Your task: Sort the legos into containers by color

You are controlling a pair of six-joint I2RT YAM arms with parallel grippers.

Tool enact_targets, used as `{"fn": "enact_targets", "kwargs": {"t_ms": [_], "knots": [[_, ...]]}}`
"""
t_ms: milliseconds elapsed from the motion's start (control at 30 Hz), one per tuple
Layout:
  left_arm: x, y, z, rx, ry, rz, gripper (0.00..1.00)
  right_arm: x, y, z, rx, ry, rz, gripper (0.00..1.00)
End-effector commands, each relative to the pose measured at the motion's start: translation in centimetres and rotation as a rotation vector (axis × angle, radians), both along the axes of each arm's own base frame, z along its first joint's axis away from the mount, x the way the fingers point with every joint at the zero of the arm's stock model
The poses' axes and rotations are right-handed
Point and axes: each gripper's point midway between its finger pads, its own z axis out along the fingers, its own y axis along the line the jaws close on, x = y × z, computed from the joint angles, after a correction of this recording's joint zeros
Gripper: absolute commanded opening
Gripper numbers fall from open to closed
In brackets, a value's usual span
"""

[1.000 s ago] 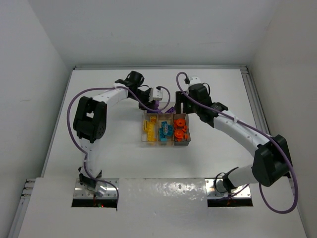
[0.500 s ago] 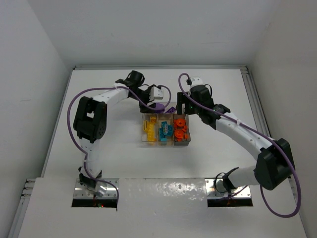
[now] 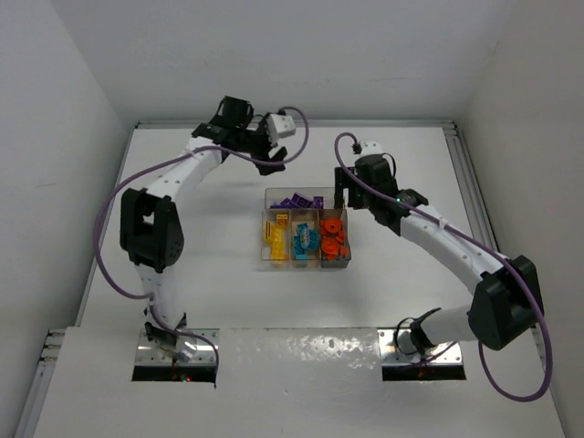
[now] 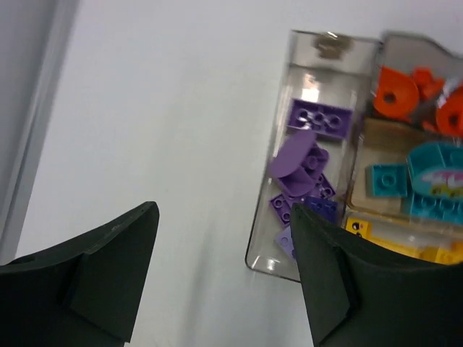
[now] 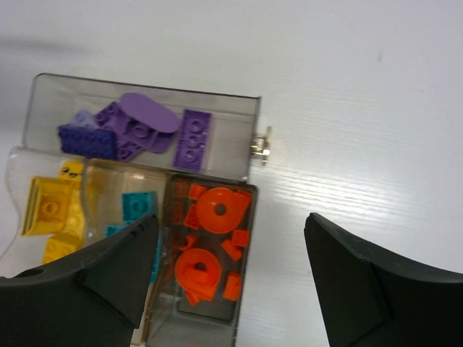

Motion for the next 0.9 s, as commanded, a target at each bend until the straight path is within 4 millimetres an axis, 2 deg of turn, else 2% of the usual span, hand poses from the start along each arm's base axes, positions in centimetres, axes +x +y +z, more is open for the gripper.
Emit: {"fn": "enact_targets", "kwargs": {"t_ms": [0,33,67,133,167,200,233,267,300,333,367,400,500,533,633,733,833,867], "knots": [[3.2,5.7,8.6,-0.191,-0.001,0.449,0.71,1.6,-4.1,2.2,-0.027,-0.035,-0.151,0.8],[4.7,8.7,9.7,-0.213,-0.025,0.567,0.71,1.4,-4.9,2.3,-0.018,-0.025,-0.174,0.8],[5.7,11.6,11.2,-0.204,-0.065,0.713,0.72,1.9,-7.0,2.3,-0.012,-0.02,-0.232,0.81],[6.0,15.8,12.0,-0.142,-0.1,0.873,0.74,1.9,-9.3,2.3,0.011,0.01,-0.301,0.81],[5.7,17.5,12.8,-0.114,-0.13,0.949,0.78,2.2,-12.1,2.2,0.02,0.025,-0.377,0.82],[5.2,20.3,12.5,-0.03,-0.159,1.082,0.8,2.0,-13.1,2.2,0.046,0.05,-0.411,0.84],[4.7,21.6,12.4,0.007,-0.174,1.142,0.83,2.0,-15.7,2.0,0.058,0.066,-0.483,0.85],[3.5,24.1,12.0,0.062,-0.195,1.272,0.86,1.9,-16.8,2.0,0.067,0.076,-0.516,0.86],[2.6,25.3,11.6,0.088,-0.2,1.329,0.88,1.5,-17.9,1.9,0.079,0.095,-0.561,0.88],[1.6,26.2,9.7,0.126,-0.169,1.371,0.91,1.2,-19.8,1.8,0.089,0.102,-0.616,0.91],[0.4,27.3,10.2,0.12,-0.179,1.418,0.92,0.9,-20.4,1.7,0.093,0.11,-0.634,0.92],[-0.5,28.6,9.4,0.124,-0.152,1.462,0.95,0.6,-20.9,1.6,0.094,0.124,-0.646,0.94],[-3.2,30.3,6.2,0.109,-0.024,1.554,0.96,-0.2,-21.8,1.4,0.106,0.156,-0.676,0.97],[-4.2,30.5,4.5,0.115,0.026,1.58,0.96,-0.4,-22.1,1.3,0.114,0.163,-0.686,0.99],[-6.1,30.4,1.2,0.161,0.122,1.584,0.96,-0.7,-21.9,1.0,0.134,0.18,-0.704,0.99],[-7.4,29.8,-0.5,0.164,0.16,1.553,0.94,-1.4,-22.0,1.2,0.172,0.185,-0.775,0.99],[-8.2,30.1,-0.5,0.149,0.112,1.554,0.94,-2.5,-22.3,1.6,0.189,0.158,-0.826,0.99],[-8.2,30.1,-0.3,0.139,0.098,1.557,0.94,-3.1,-22.7,1.2,0.175,0.153,-0.846,0.99]]}}
